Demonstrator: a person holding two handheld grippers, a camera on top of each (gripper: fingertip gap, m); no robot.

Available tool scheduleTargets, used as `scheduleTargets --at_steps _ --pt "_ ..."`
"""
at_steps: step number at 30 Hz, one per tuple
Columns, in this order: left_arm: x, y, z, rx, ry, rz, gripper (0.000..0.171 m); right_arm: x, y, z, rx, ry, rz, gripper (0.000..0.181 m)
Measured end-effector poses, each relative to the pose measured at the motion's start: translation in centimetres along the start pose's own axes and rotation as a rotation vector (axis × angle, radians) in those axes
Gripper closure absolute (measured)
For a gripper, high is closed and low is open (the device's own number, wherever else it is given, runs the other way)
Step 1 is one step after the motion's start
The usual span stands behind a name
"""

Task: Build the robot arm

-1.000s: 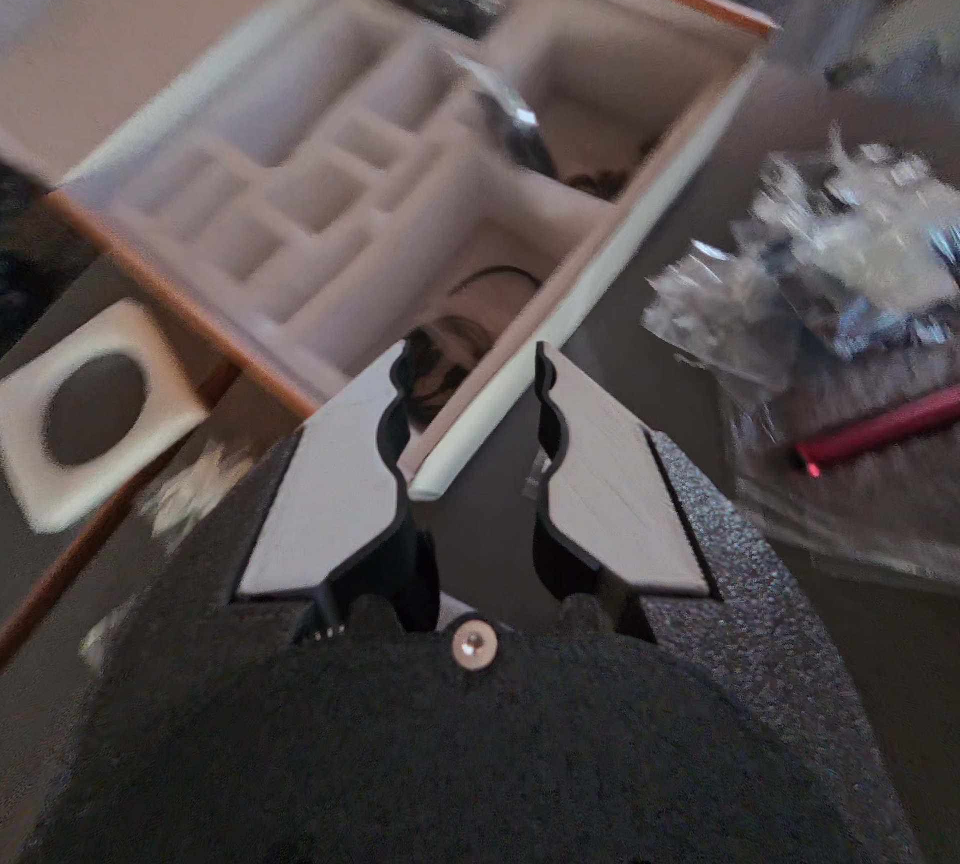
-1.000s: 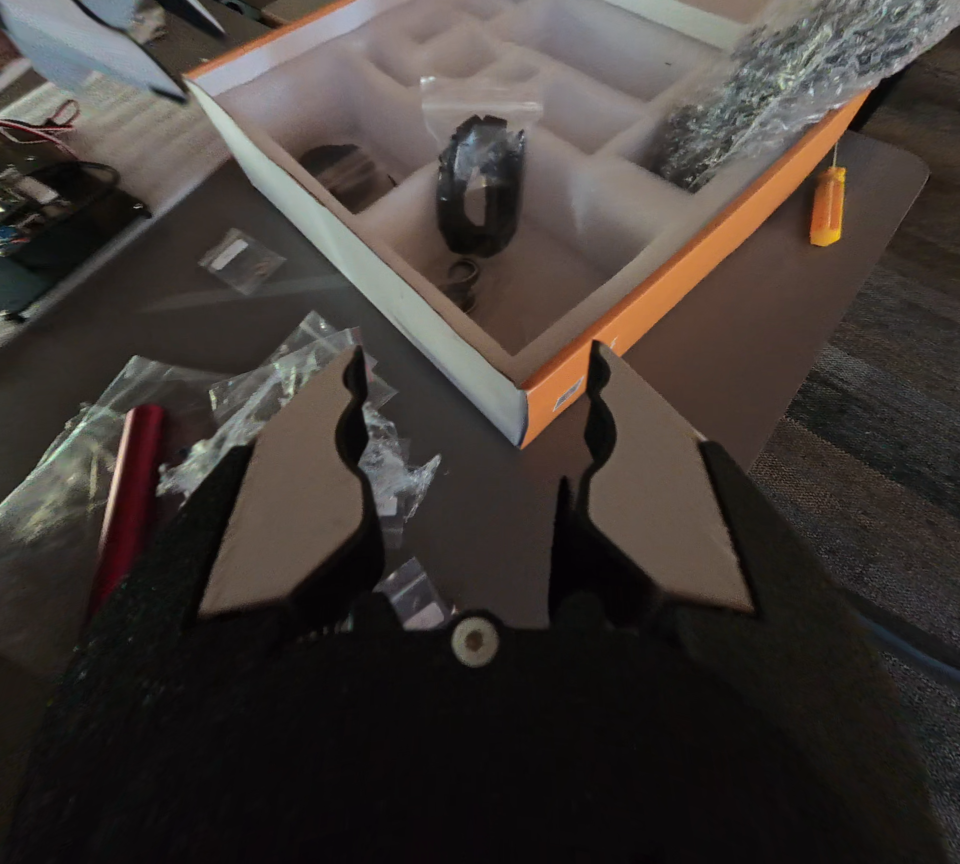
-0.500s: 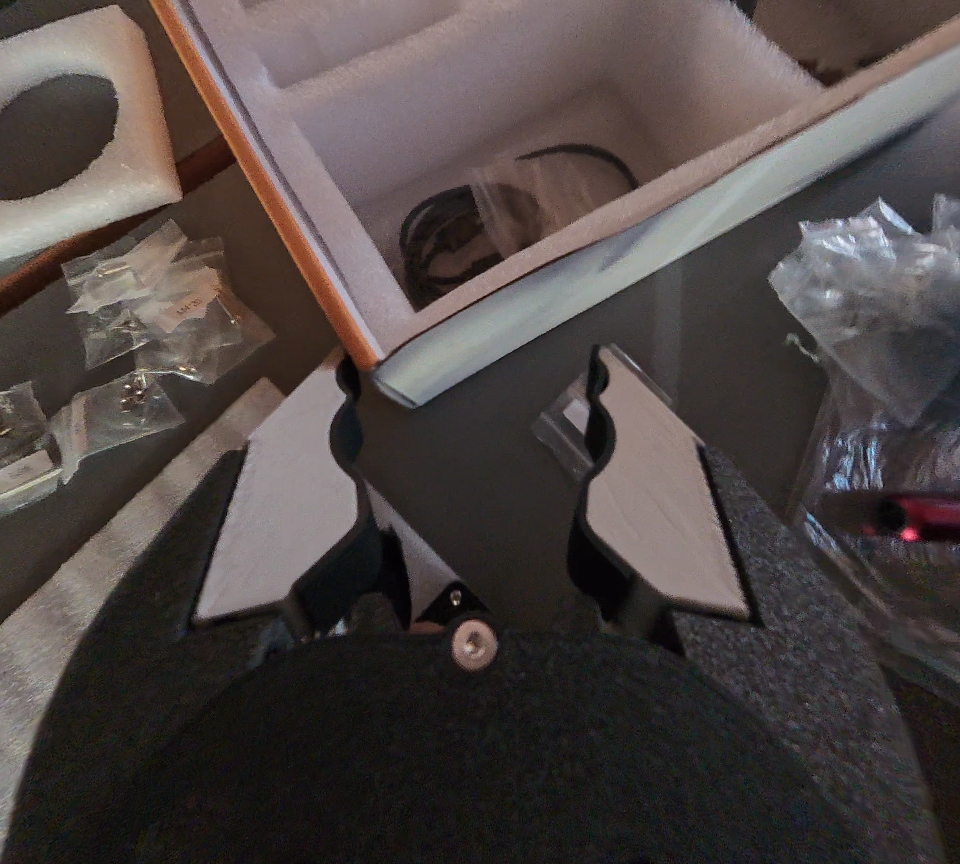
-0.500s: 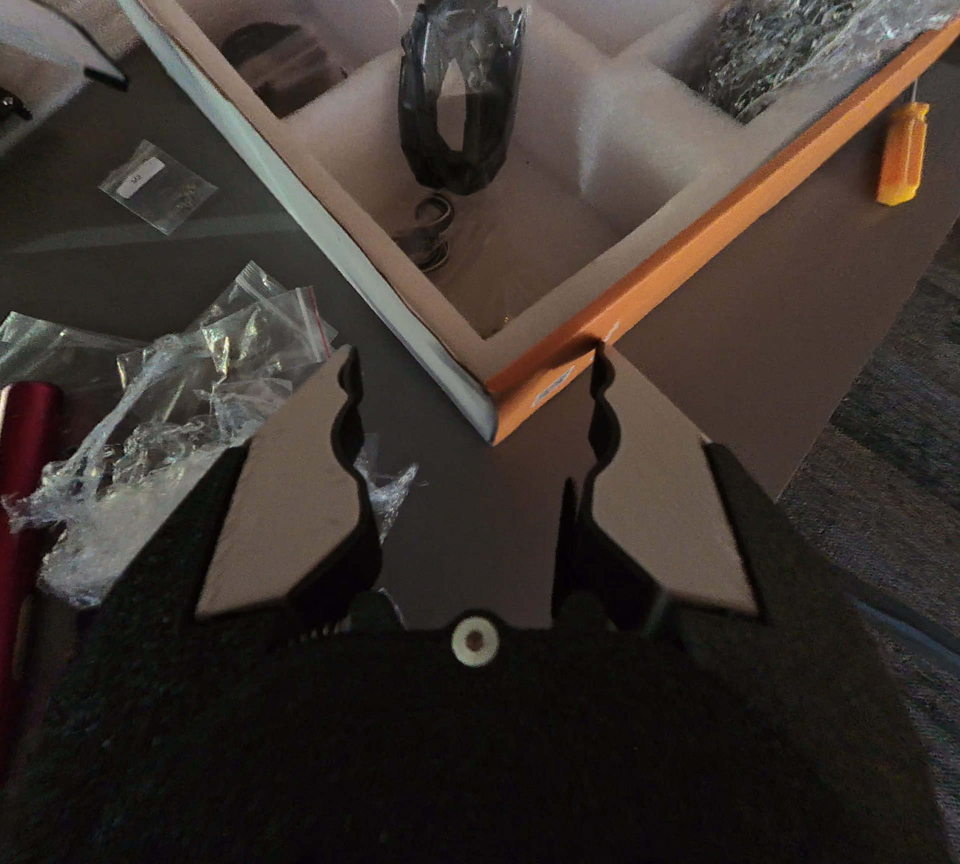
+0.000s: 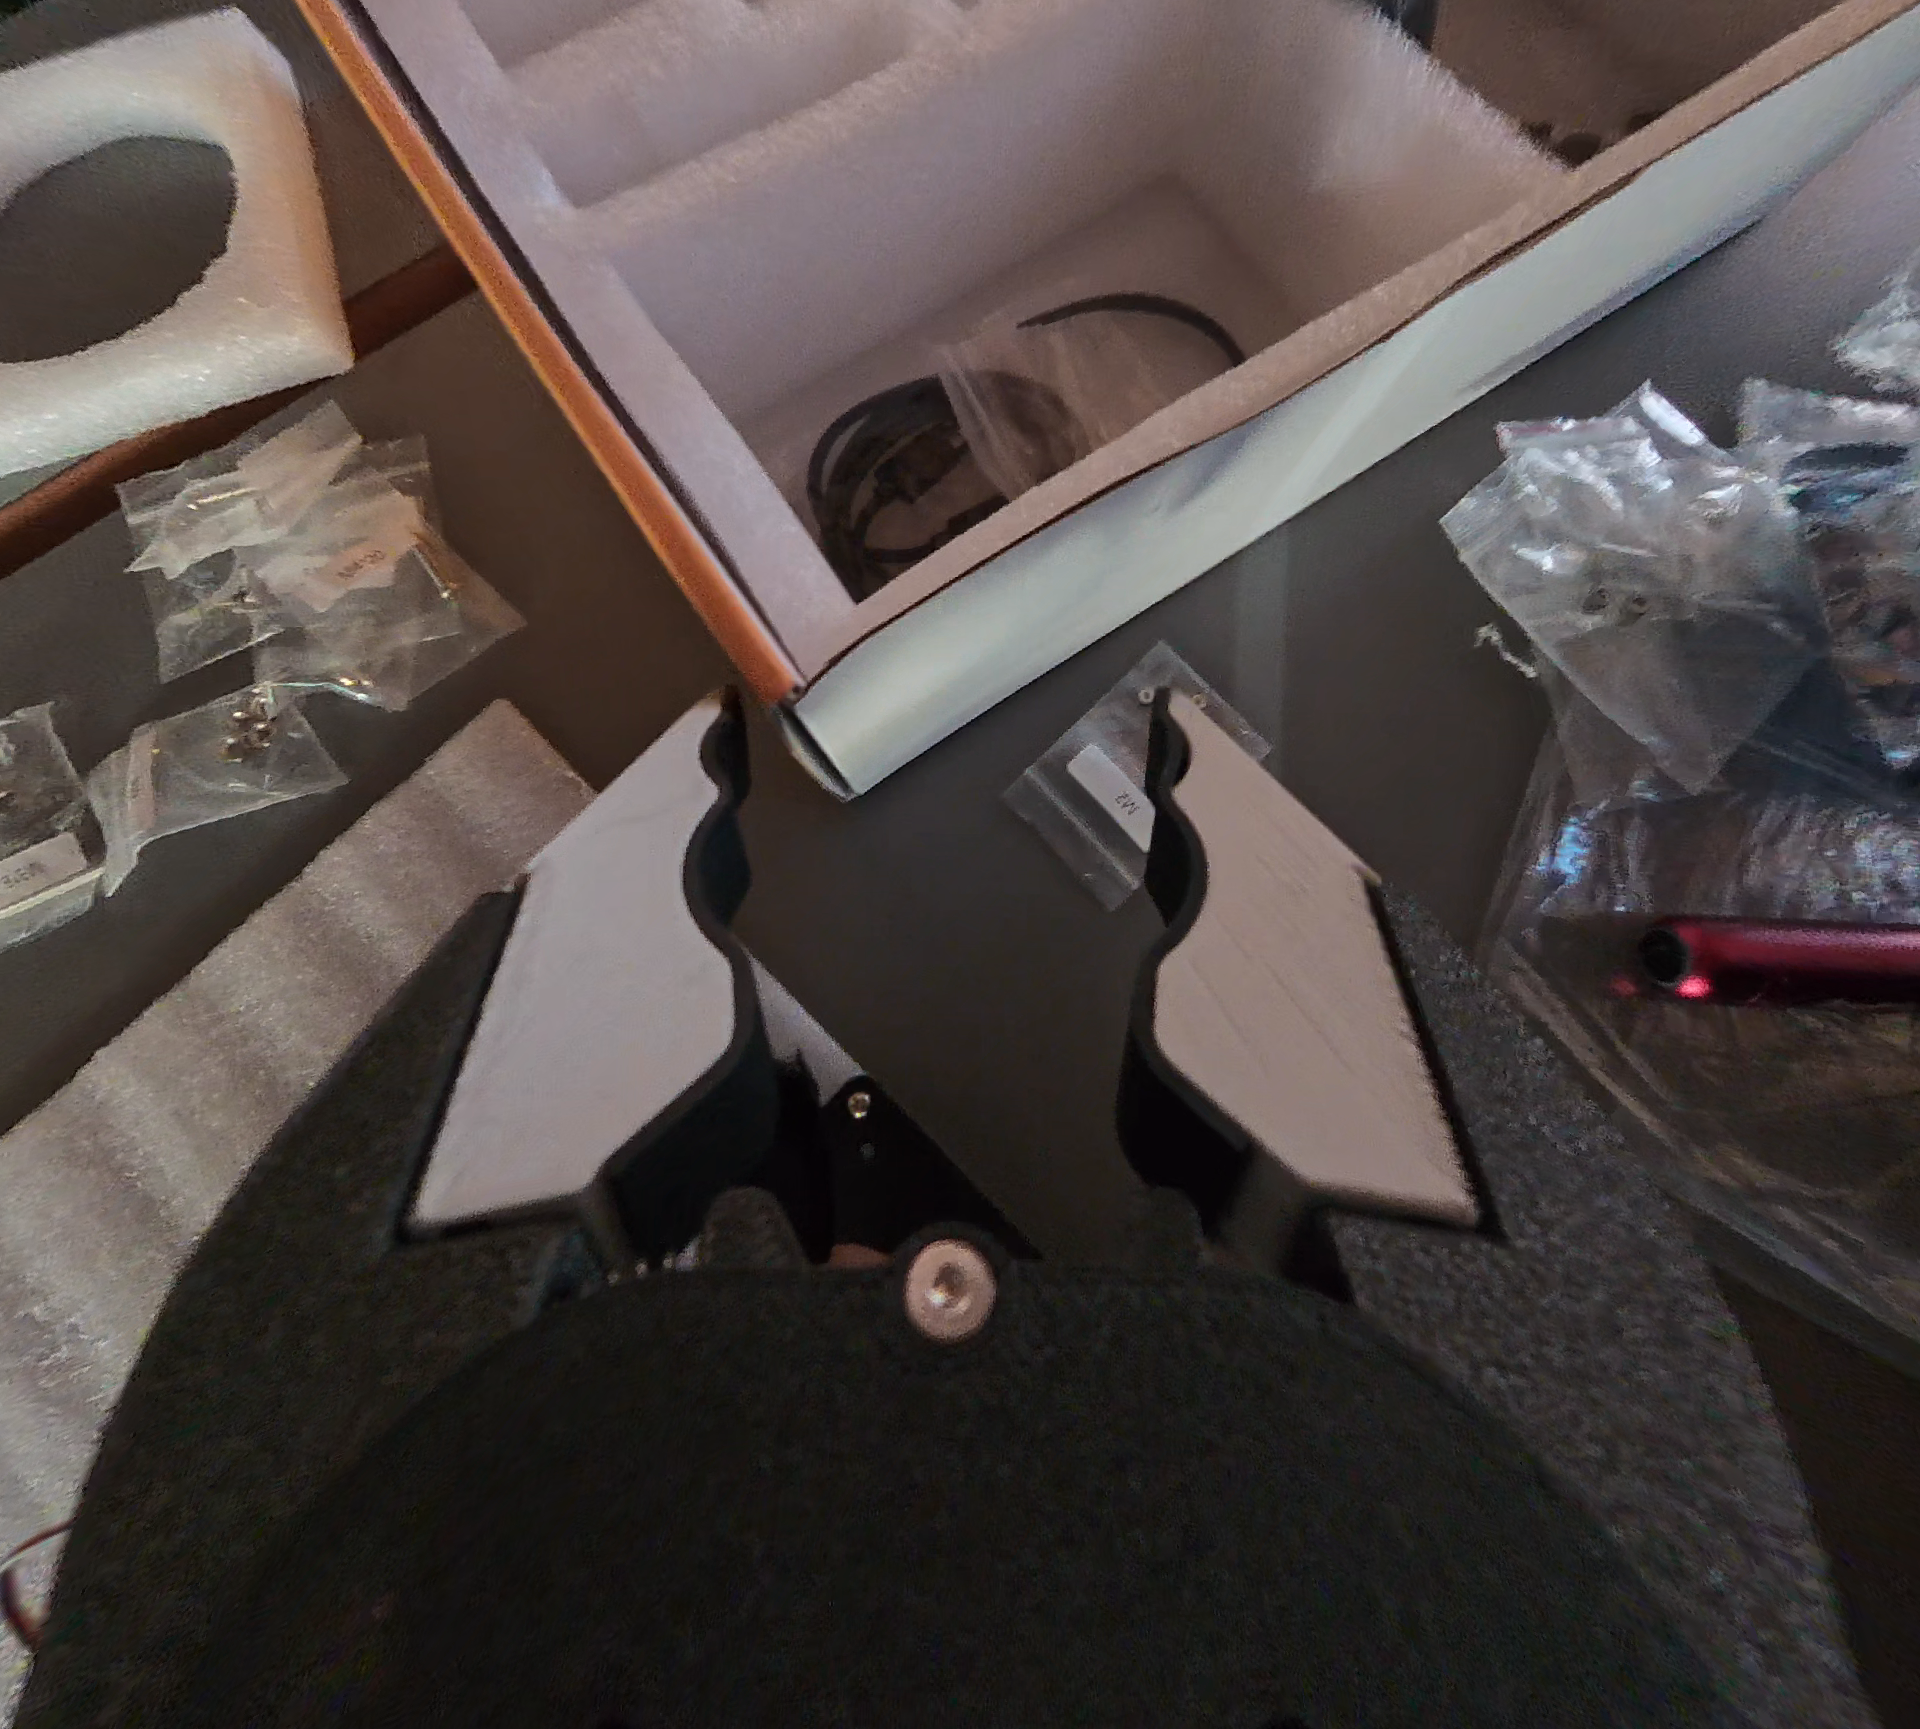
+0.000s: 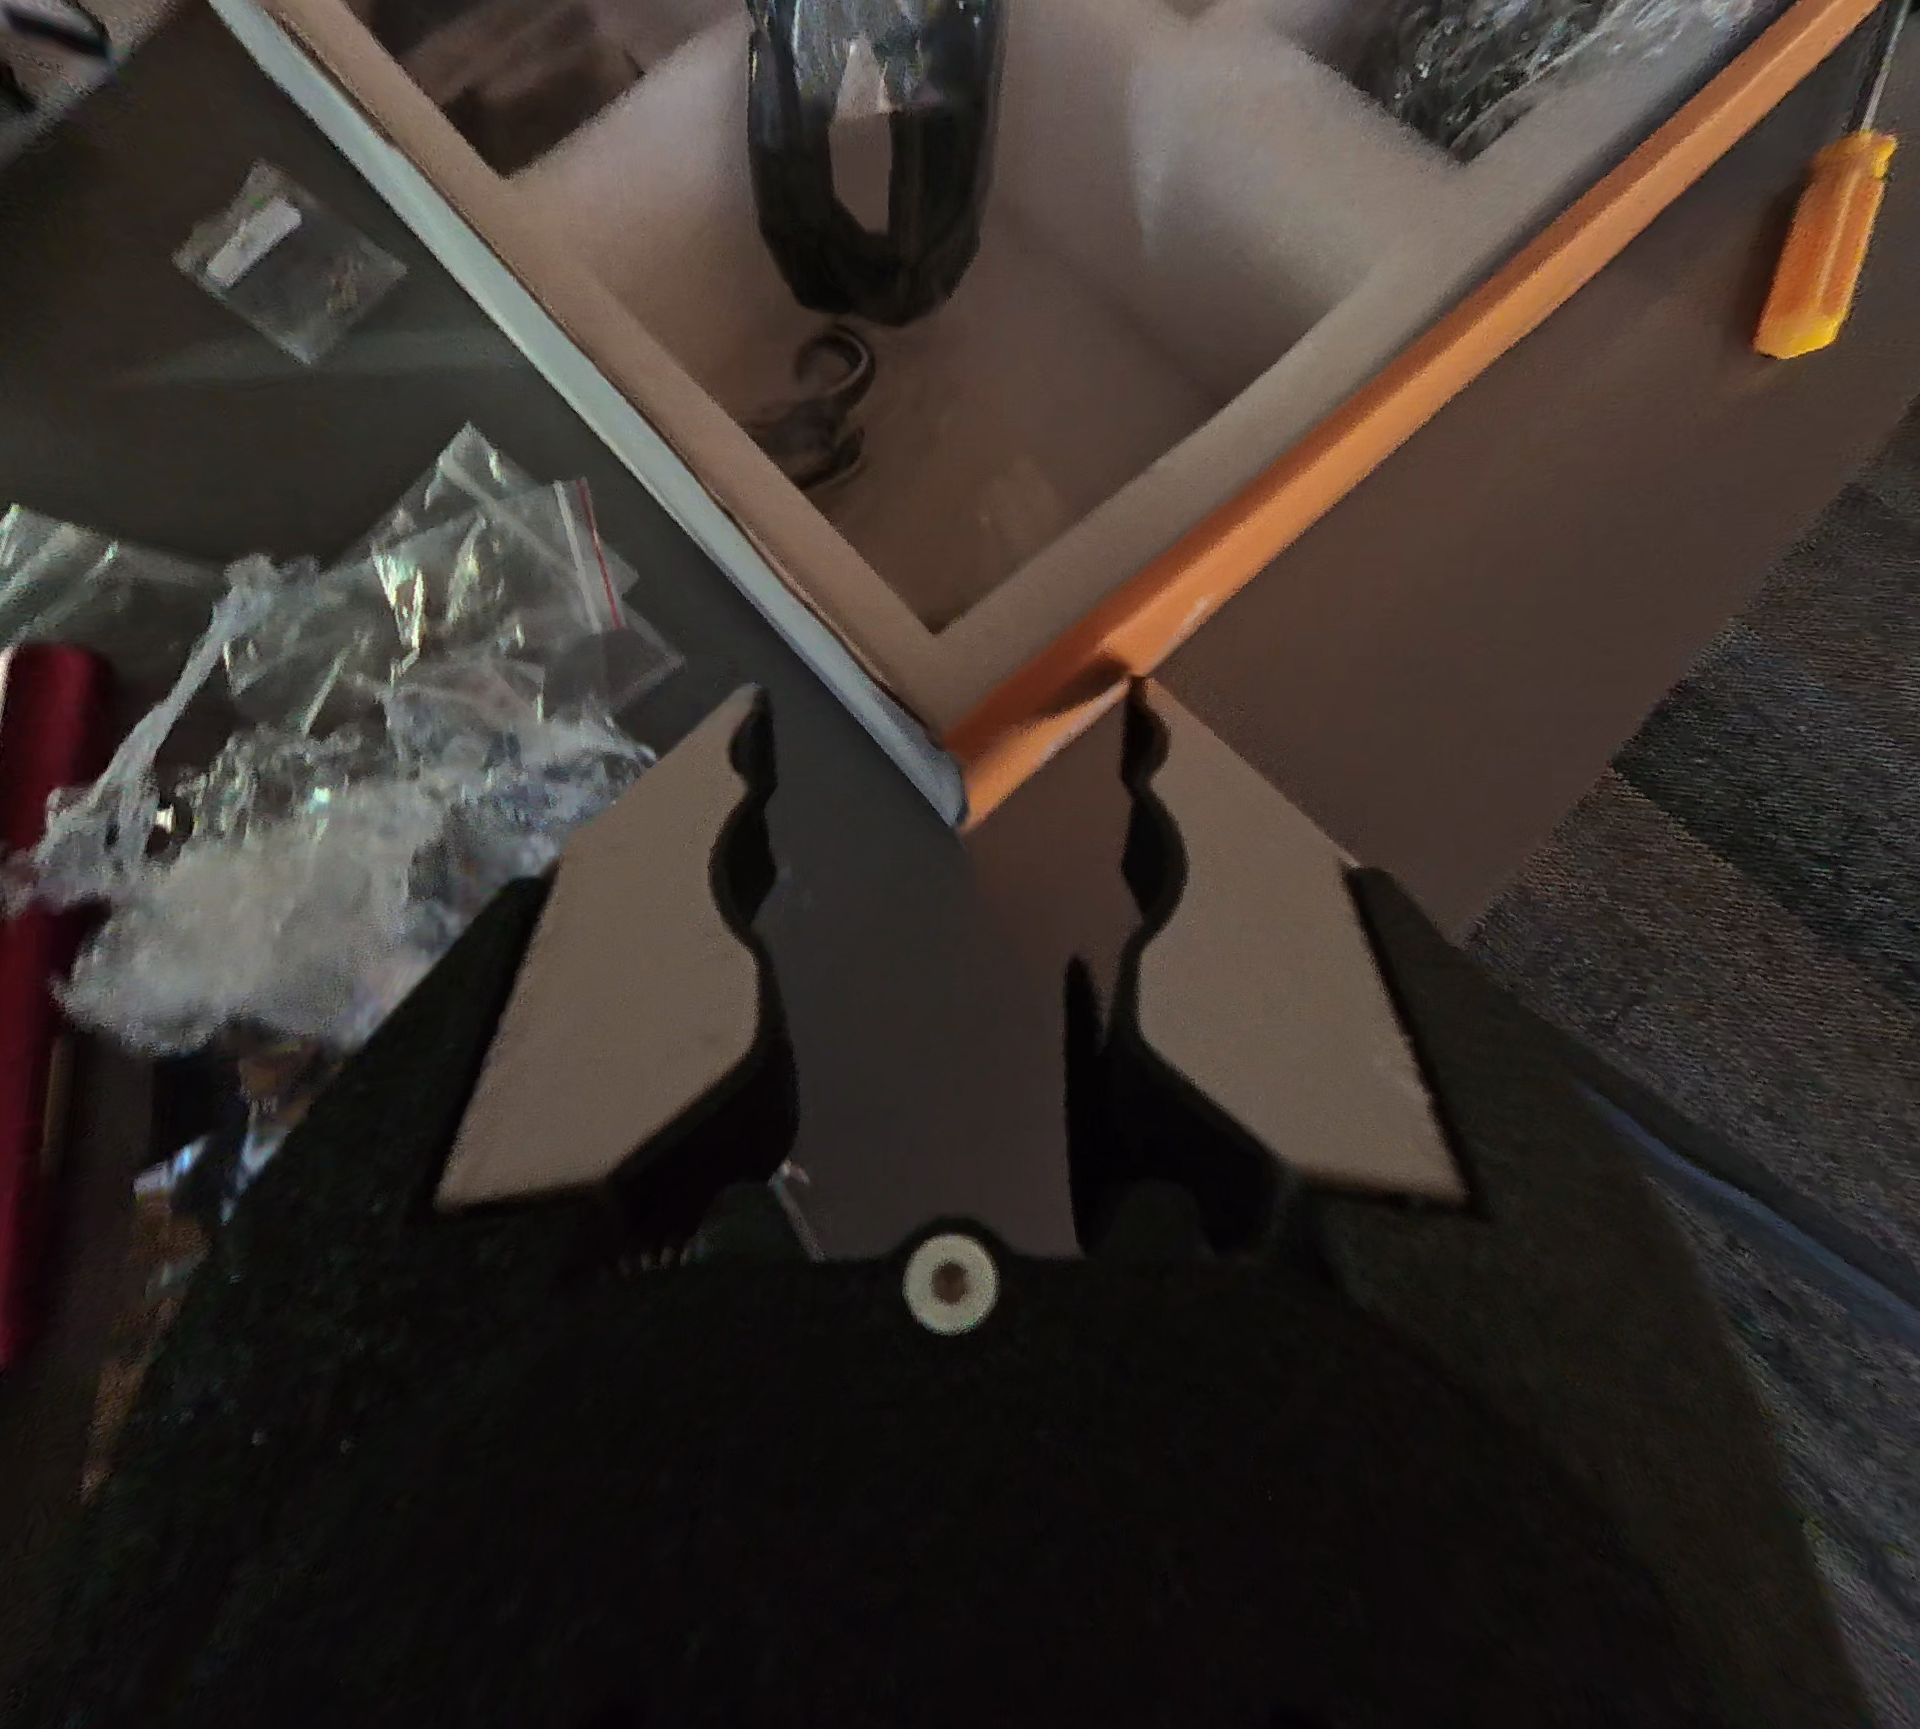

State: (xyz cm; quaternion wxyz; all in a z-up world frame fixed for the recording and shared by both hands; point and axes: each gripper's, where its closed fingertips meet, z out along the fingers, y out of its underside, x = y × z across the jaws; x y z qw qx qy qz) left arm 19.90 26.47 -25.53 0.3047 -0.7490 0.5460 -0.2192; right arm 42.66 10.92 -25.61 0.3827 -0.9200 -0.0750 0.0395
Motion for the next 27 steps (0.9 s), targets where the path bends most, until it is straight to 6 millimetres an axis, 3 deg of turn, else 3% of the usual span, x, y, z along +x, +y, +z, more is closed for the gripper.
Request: scheduleTargets --at_steps 2,4,5,7,11,17,19,23,27 --pt "0.1 -0.6 -1.1 0.04 0.024 -0.027 0.095 0.9 -1.0 -1.8 -0.037 -0.007 -0.049 0.115" --pt "0.2 -1.2 -1.9 0.074 0.044 -0.036 0.095 1.4 -3.7 -3.0 -0.056 -0.035 -0.126 0.115" --pt "0.4 -1.7 -2.3 0.095 0.052 -0.038 0.096 1.3 -4.7 -2.7 -0.104 -0.071 -0.177 0.117" --pt "1.2 -2.7 -3.0 0.138 0.079 -0.029 0.098 1.0 -5.6 -0.2 -0.255 -0.149 -0.342 0.117" --pt "3.2 -3.9 -4.9 0.203 0.114 0.004 0.099 0.9 -4.2 5.1 -0.616 -0.349 -0.564 0.132" --pt "4.9 -2.9 -8.9 0.261 0.121 0.031 0.1 1.9 -0.7 7.0 -0.988 -0.445 -0.707 0.153" --pt "4.9 -2.3 -9.7 0.273 0.118 0.028 0.1 2.1 -1.0 7.1 -0.967 -0.434 -0.777 0.181" --pt "4.7 -1.2 -10.9 0.284 0.118 0.004 0.101 1.0 -2.6 6.0 -0.864 -0.443 -0.726 0.181" --pt "5.0 -0.9 -11.4 0.316 0.127 0.001 0.102 -0.9 -7.1 3.2 -0.62 -0.361 -0.652 0.181"
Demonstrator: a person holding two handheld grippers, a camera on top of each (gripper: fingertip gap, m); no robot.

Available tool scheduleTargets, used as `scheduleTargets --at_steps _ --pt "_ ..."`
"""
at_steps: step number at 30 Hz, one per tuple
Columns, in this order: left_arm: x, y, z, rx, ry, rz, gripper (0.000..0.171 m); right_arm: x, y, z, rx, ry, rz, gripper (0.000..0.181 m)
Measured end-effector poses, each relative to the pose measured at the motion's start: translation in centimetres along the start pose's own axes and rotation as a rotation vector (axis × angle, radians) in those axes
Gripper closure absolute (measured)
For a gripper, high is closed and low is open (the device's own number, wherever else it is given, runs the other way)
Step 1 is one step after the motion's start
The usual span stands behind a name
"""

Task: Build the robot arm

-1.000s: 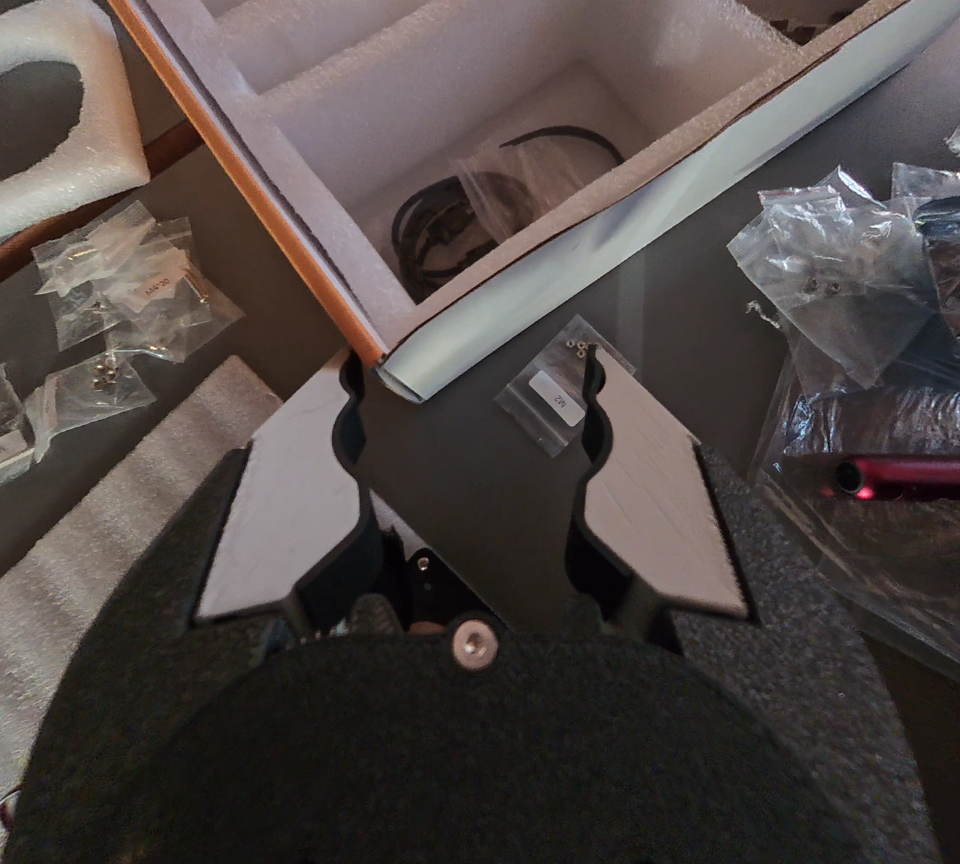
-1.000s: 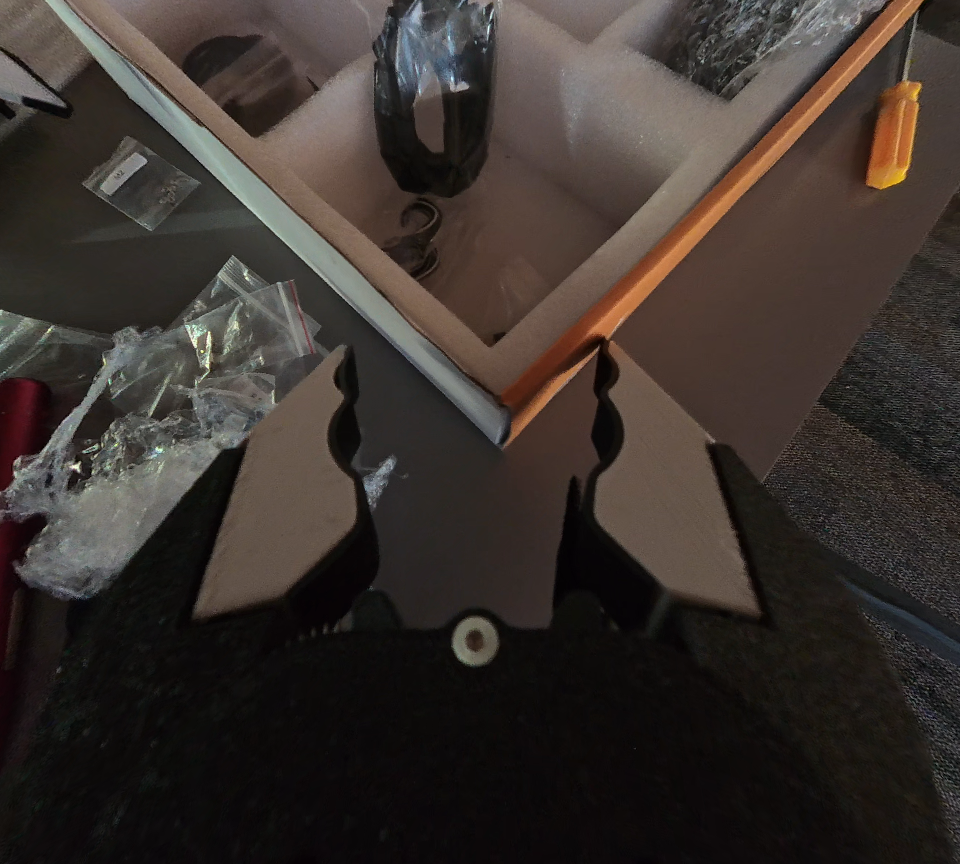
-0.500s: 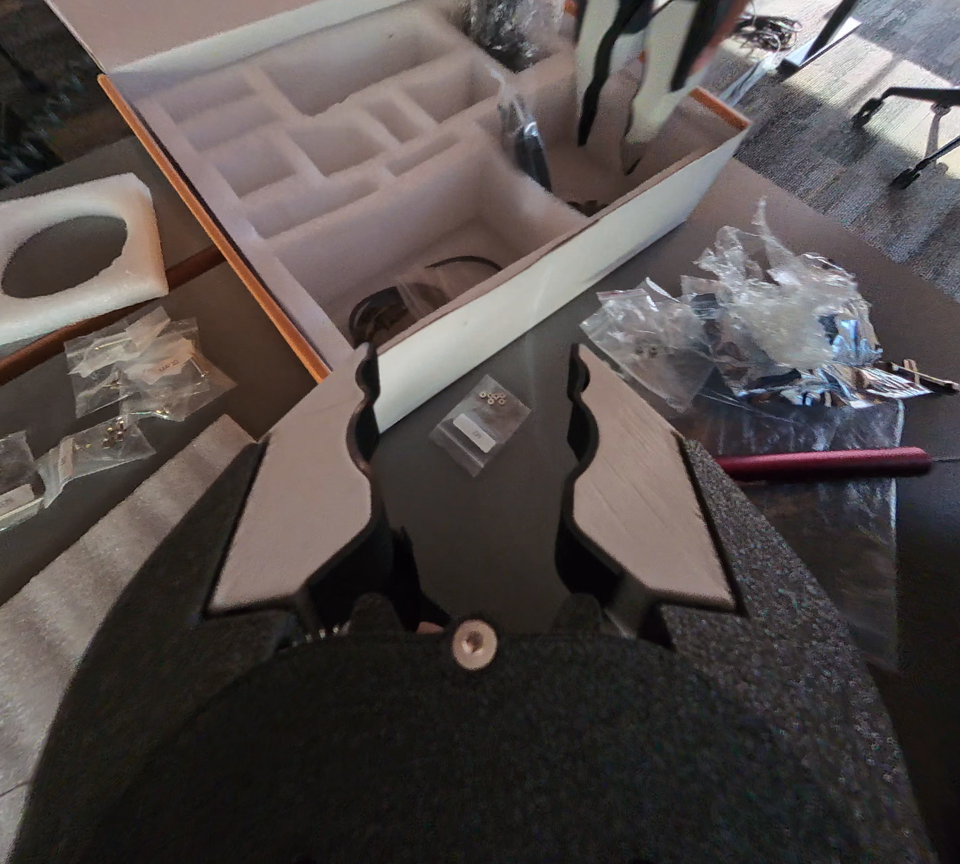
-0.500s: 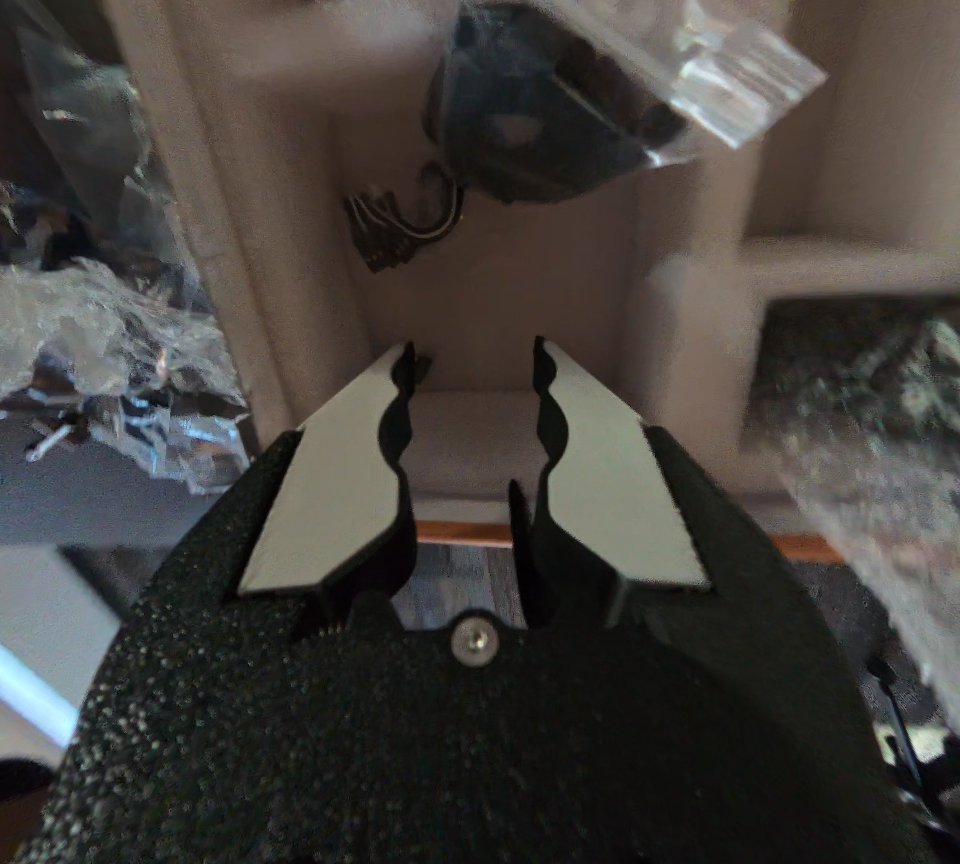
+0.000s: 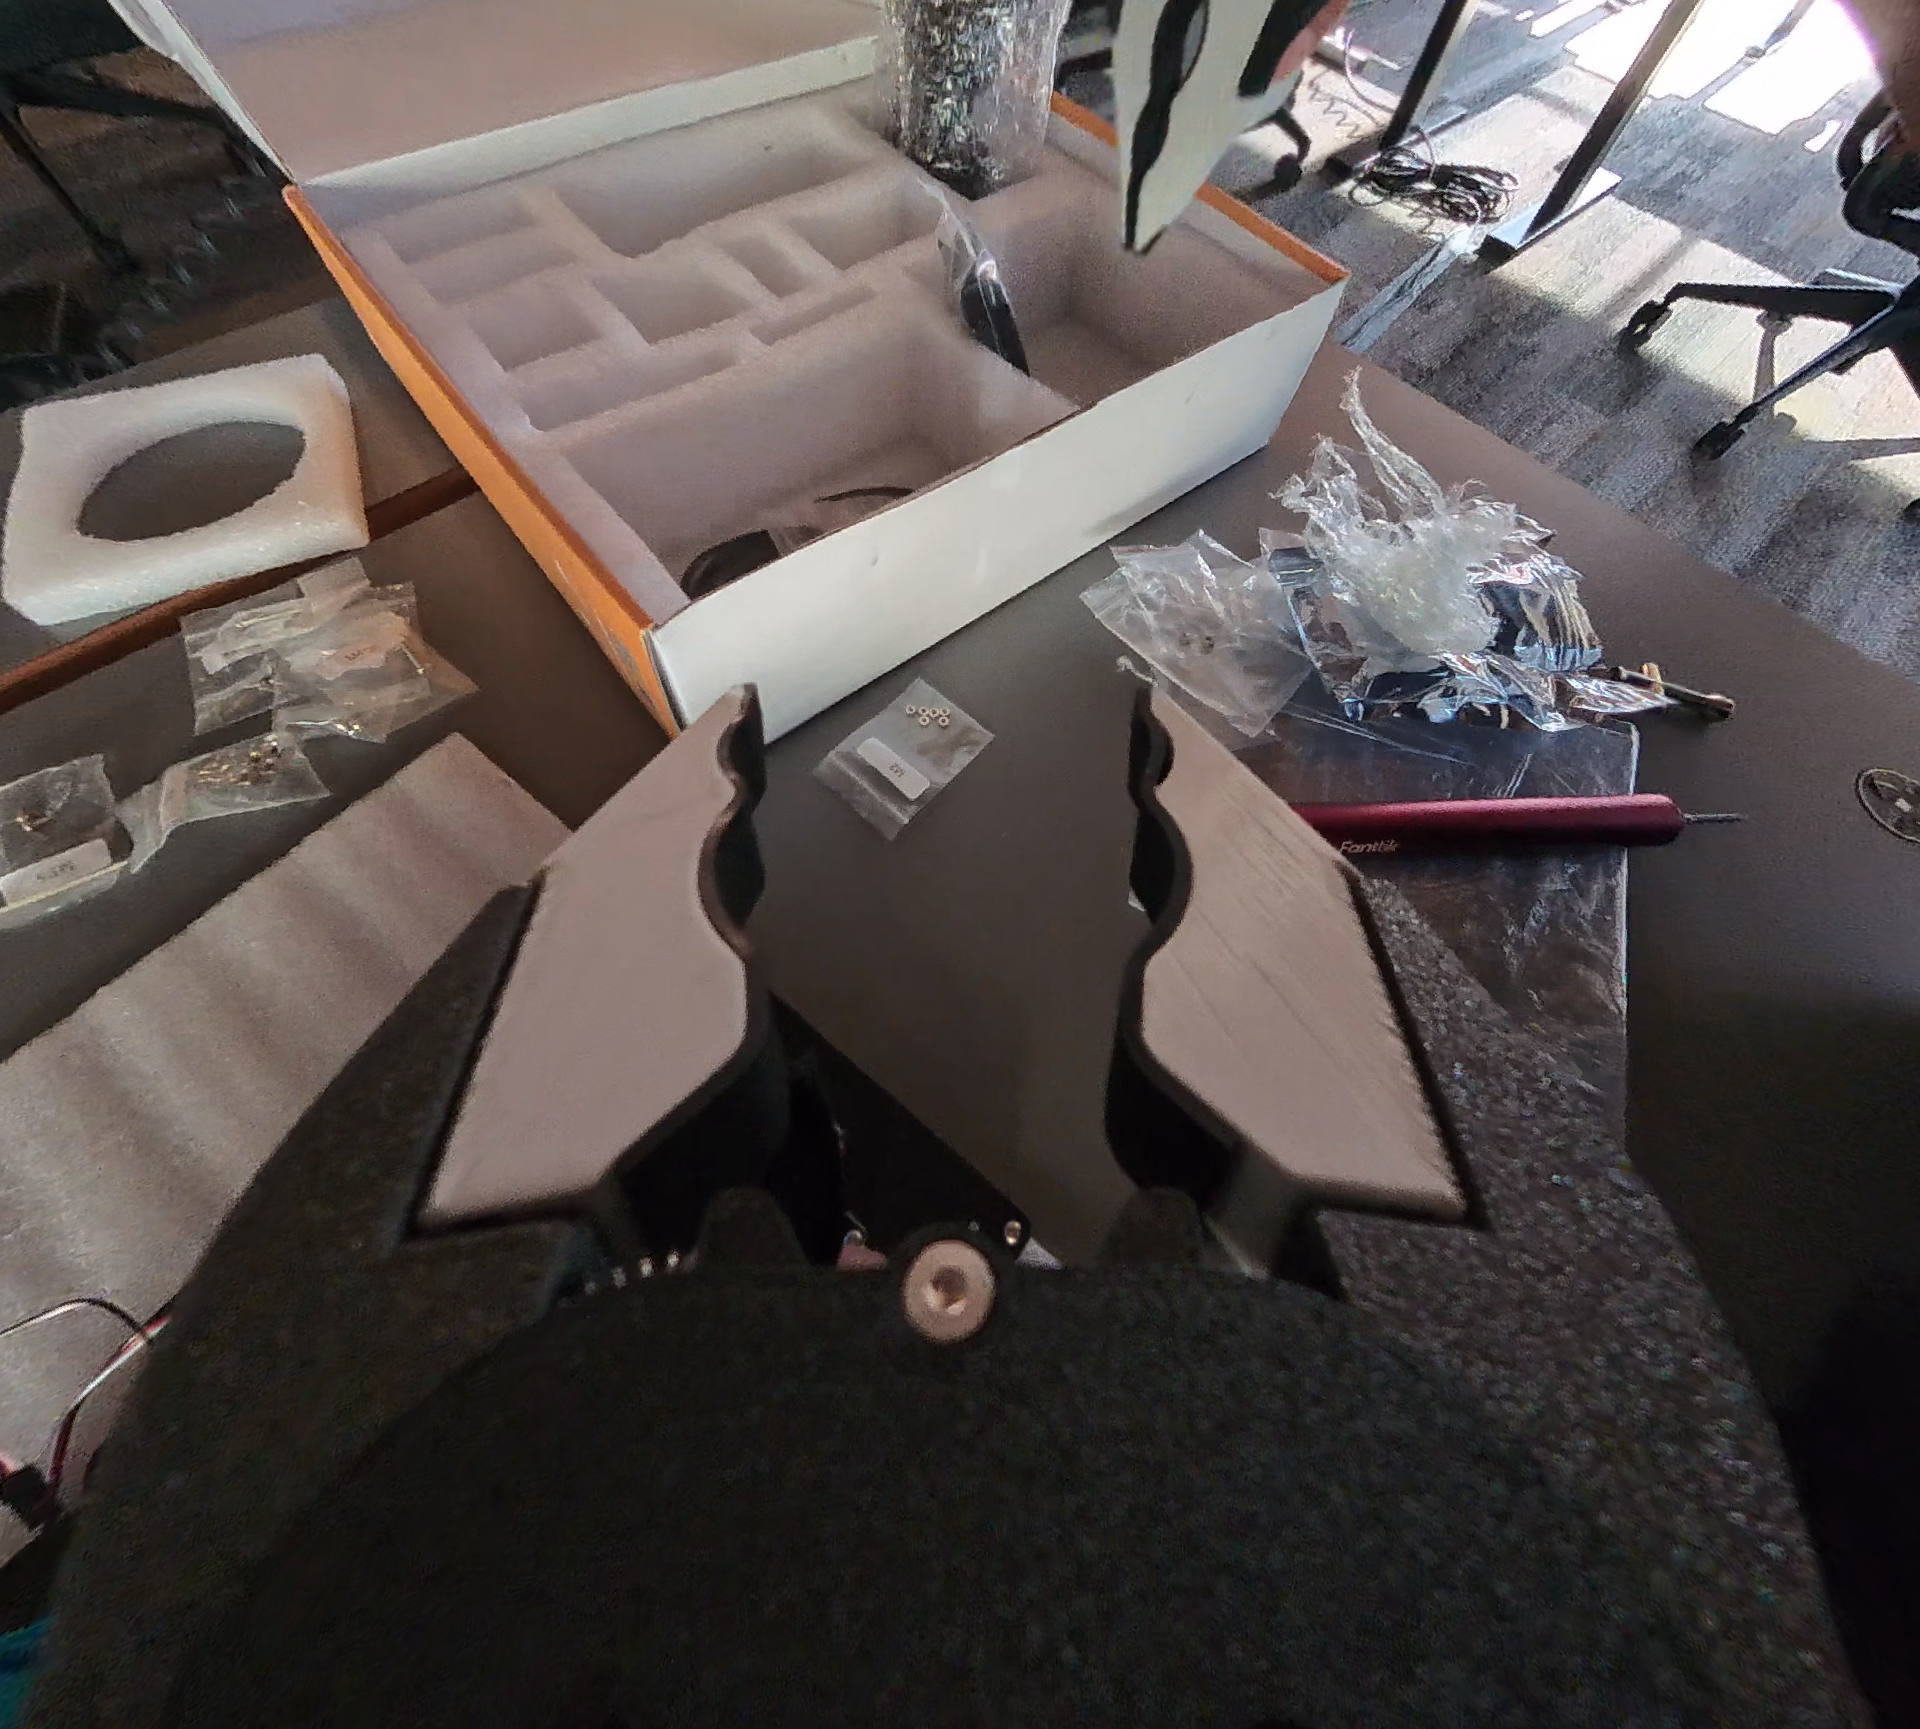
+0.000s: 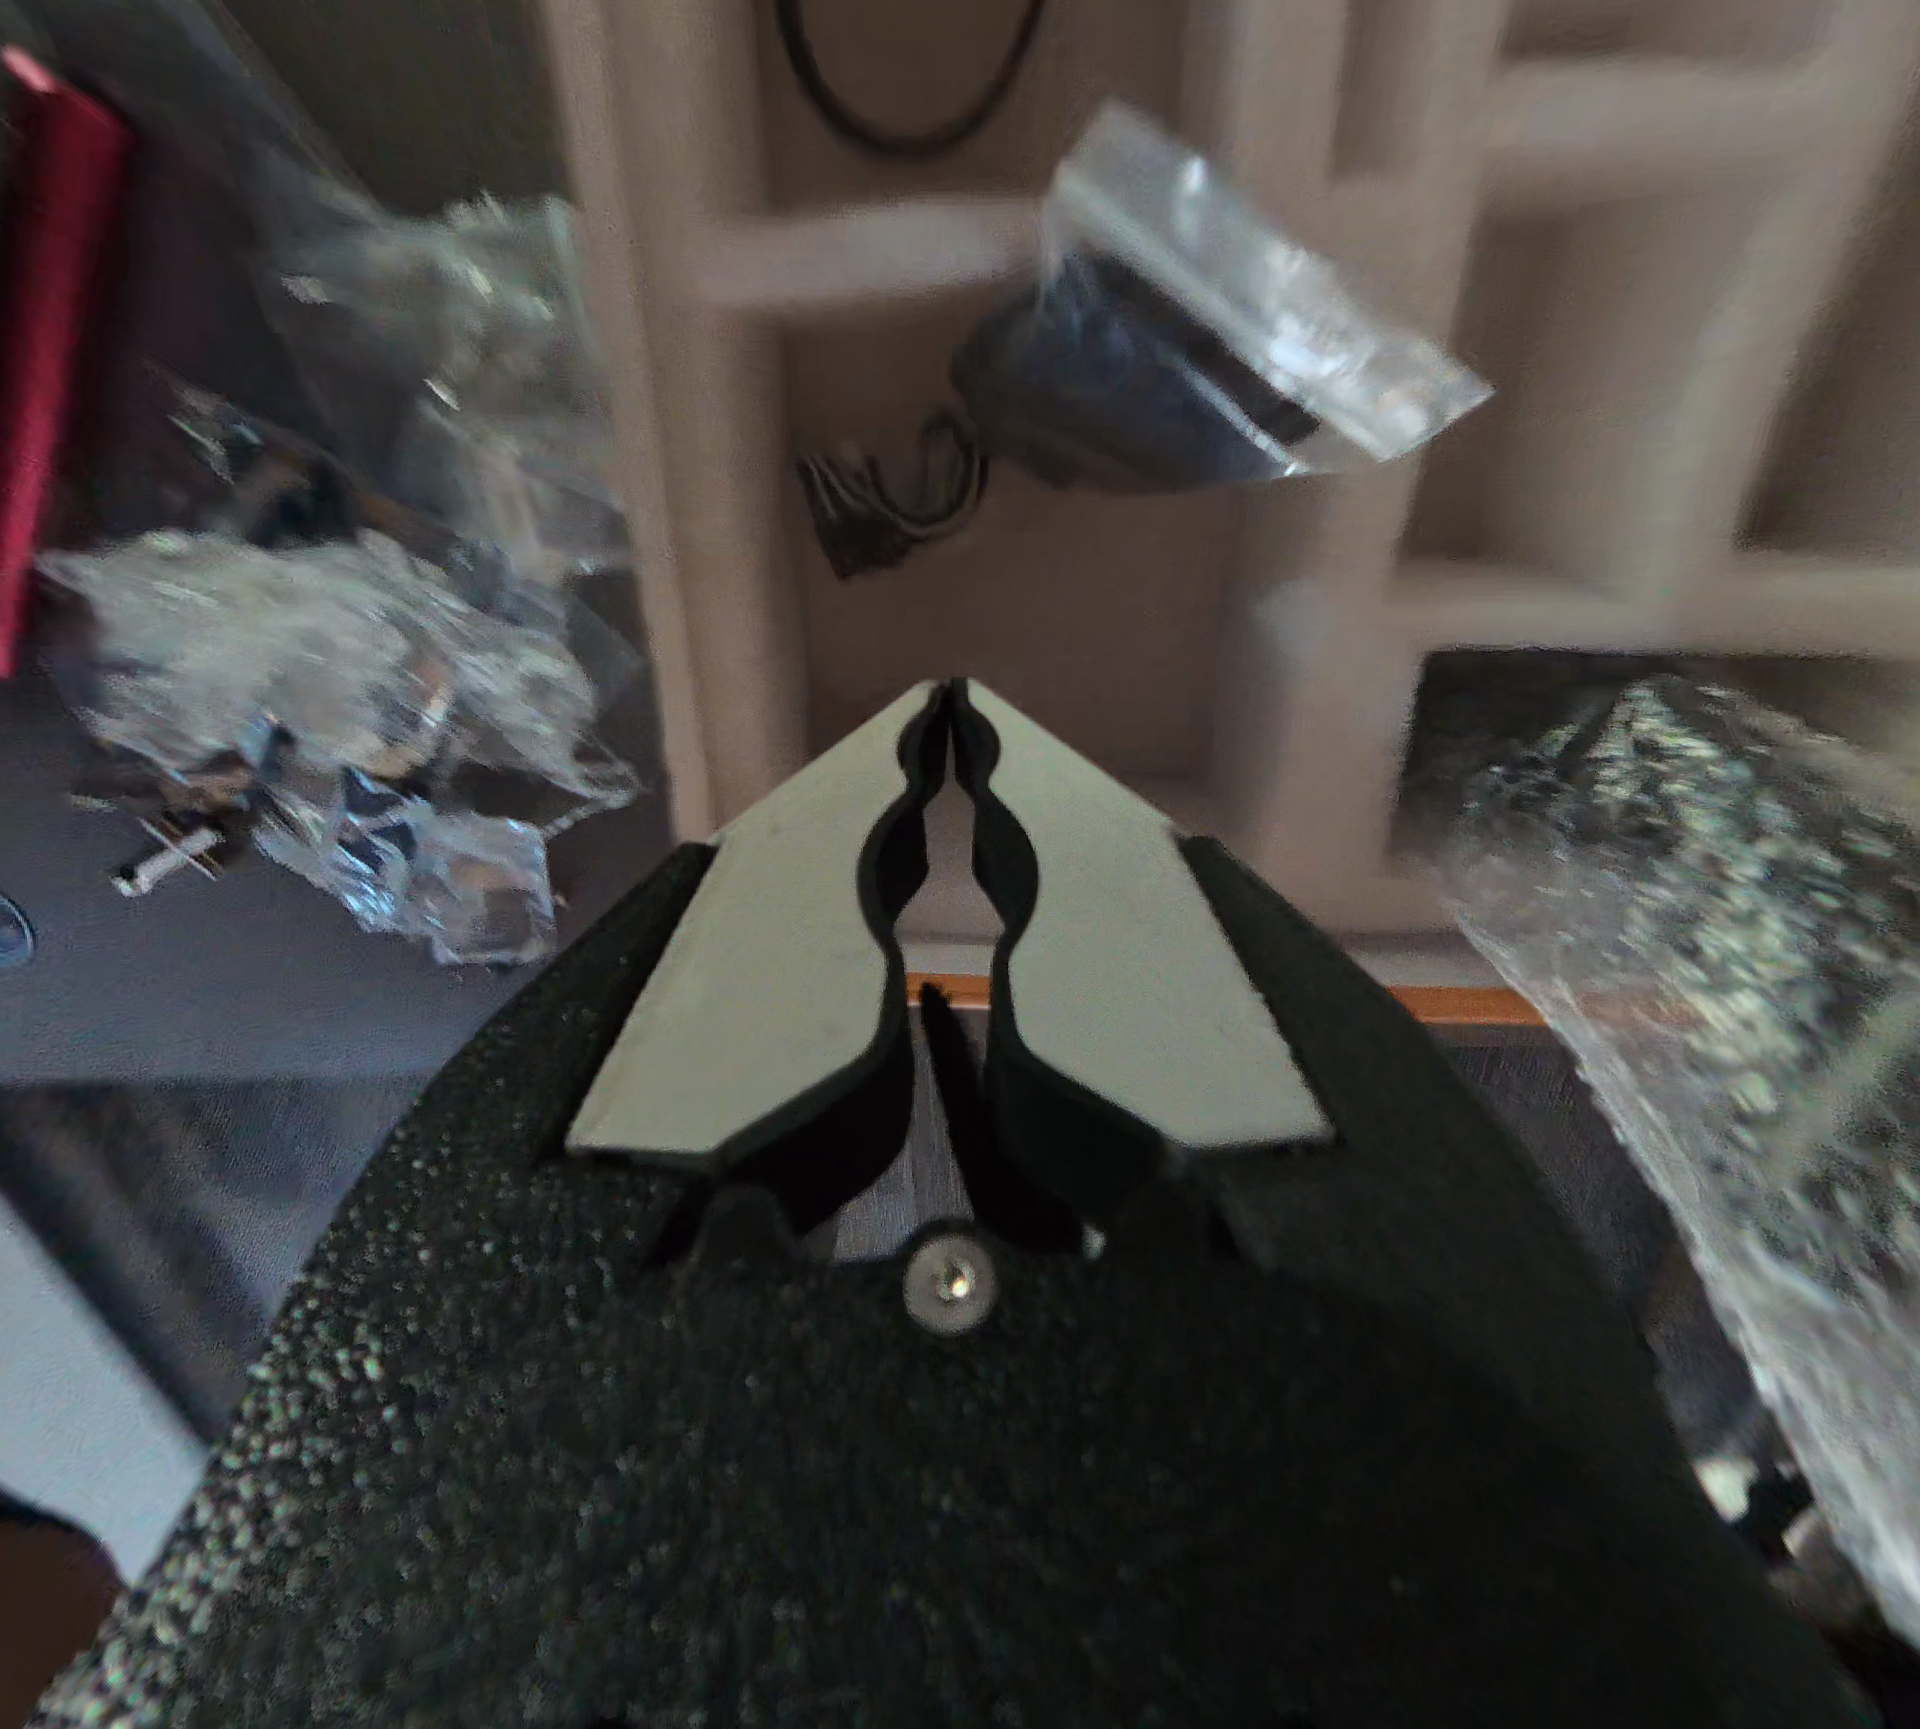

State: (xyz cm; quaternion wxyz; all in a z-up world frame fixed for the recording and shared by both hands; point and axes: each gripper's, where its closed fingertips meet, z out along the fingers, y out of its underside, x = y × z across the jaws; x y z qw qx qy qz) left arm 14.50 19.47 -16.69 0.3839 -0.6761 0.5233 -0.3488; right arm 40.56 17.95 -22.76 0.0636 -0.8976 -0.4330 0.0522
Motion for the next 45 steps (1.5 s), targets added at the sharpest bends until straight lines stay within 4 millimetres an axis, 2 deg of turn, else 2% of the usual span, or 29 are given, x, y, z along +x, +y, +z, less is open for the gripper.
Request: scheduleTargets --at_steps 2,3,4,5,6,7,10,13,15,16,17,19,21,23,24,26,29,31,34,37,39,41,44,45 --pt "0.4 0.2 0.2 0.001 0.007 0.002 0.101 0.2 -1.2 -1.5 0.064 0.104 -0.016 0.181" --pt "0.8 0.2 0.2 0.004 0.017 -0.001 0.102 0.1 -1.3 -1.1 0.05 0.115 -0.043 0.181" --pt "1.3 0.1 0.1 0.01 0.033 -0.005 0.102 -0.4 -1.1 -0.1 0.016 0.07 -0.077 0.177" --pt "1.9 0.1 -0.1 0.016 0.046 -0.007 0.101 -0.2 -0.3 1.2 -0.05 0.052 -0.099 0.163" --pt "2.5 0.0 -0.5 0.023 0.049 -0.003 0.101 0.7 0.8 2.3 -0.126 0.058 -0.095 0.146" --pt "2.9 -0.1 -1.1 0.033 0.04 0.005 0.102 1.2 1.8 3.3 -0.192 0.031 -0.068 0.139" --pt "3.4 0.4 -3.5 0.053 -0.012 0.02 0.102 0.4 2.4 5.2 -0.256 -0.09 -0.015 0.144" --pt "3.0 1.6 -5.5 0.054 -0.068 -0.022 0.102 1.0 3.9 6.6 -0.364 -0.028 -0.065 0.145" --pt "2.8 2.1 -6.3 0.059 -0.08 -0.054 0.102 0.7 4.4 7.4 -0.382 -0.033 -0.074 0.153" --pt "2.8 2.3 -6.7 0.062 -0.086 -0.06 0.102 0.7 4.3 7.4 -0.374 -0.025 -0.087 0.157" --pt "2.8 2.4 -7.0 0.064 -0.094 -0.059 0.102 0.2 3.9 7.1 -0.343 -0.051 -0.097 0.181" --pt "2.7 2.6 -7.4 0.059 -0.11 -0.045 0.103 0.1 2.8 6.3 -0.262 -0.023 -0.082 0.181" --pt "2.6 3.0 -7.7 0.054 -0.121 -0.032 0.102 0.4 3.0 4.5 -0.255 0.061 -0.064 0.181" --pt "2.5 3.2 -7.7 0.056 -0.113 -0.037 0.102 -0.5 1.0 2.1 -0.14 0.134 -0.066 0.181" --pt "2.6 3.3 -7.6 0.062 -0.095 -0.045 0.103 -1.4 -0.7 0.6 -0.051 0.171 -0.077 0.181" --pt "3.3 3.0 -7.2 0.09 -0.016 -0.051 0.102 -4.6 -4.8 -2.5 0.157 0.221 -0.133 0.181" --pt "5.4 1.8 -7.1 0.186 0.214 -0.022 0.099 -11.4 -11.3 -6.6 0.469 0.242 -0.279 0.181" --pt "6.9 0.8 -7.5 0.228 0.413 -0.035 0.094 -16.3 -14.8 -8.0 0.621 0.187 -0.379 0.181" --pt "8.4 -1.0 -8.4 0.232 0.741 -0.201 0.086 -22.3 -18.7 -8.4 0.744 0.08 -0.526 0.181" --pt "9.1 -2.1 -10.2 0.232 1.131 -0.452 0.089 -25.8 -20.9 -8.2 0.794 0.011 -0.632 0.181" --pt "9.0 -1.6 -9.3 0.209 1.153 -0.527 0.092 -26.8 -21.7 -7.9 0.794 0.033 -0.678 0.181" --pt "9.7 -0.6 -8.8 0.185 1.13 -0.519 0.095 -27.3 -22.1 -8.0 0.802 0.093 -0.716 0.181" --pt "10.2 -0.5 -9.1 0.21 1.168 -0.592 0.109 -28.4 -22.2 -8.2 0.816 0.126 -0.763 0.181" --pt "10.4 -0.4 -9.2 0.213 1.184 -0.598 0.123 -28.3 -22.1 -8.0 0.798 0.154 -0.77 0.181"
